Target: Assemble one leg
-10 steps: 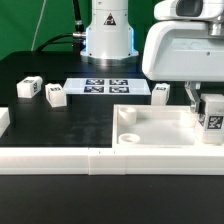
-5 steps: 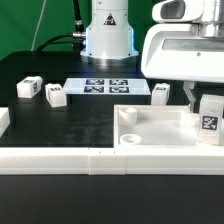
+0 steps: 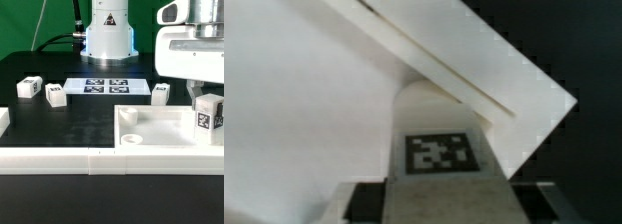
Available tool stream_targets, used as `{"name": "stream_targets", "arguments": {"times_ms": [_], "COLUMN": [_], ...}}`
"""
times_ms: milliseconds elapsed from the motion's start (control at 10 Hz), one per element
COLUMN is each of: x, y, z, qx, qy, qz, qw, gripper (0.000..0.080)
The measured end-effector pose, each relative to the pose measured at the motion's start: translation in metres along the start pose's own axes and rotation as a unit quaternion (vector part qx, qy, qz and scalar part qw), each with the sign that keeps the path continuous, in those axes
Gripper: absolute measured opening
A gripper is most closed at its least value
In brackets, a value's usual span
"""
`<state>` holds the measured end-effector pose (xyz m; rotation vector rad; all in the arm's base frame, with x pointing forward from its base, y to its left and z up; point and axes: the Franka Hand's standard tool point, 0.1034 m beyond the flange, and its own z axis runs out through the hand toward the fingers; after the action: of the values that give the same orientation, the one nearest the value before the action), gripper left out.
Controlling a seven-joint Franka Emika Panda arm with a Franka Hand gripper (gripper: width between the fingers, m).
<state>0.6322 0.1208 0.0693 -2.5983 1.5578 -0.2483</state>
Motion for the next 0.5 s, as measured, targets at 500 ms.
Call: {"name": "stream_targets", "arguments": {"times_ms": [500], "x": [-0.0038], "y": [-0.0019], "z": [0.0003], "qx": [0.004], "qy": [-0.011], "qz": [0.261], "qw": [0.965], "gripper": [0.0291]}}
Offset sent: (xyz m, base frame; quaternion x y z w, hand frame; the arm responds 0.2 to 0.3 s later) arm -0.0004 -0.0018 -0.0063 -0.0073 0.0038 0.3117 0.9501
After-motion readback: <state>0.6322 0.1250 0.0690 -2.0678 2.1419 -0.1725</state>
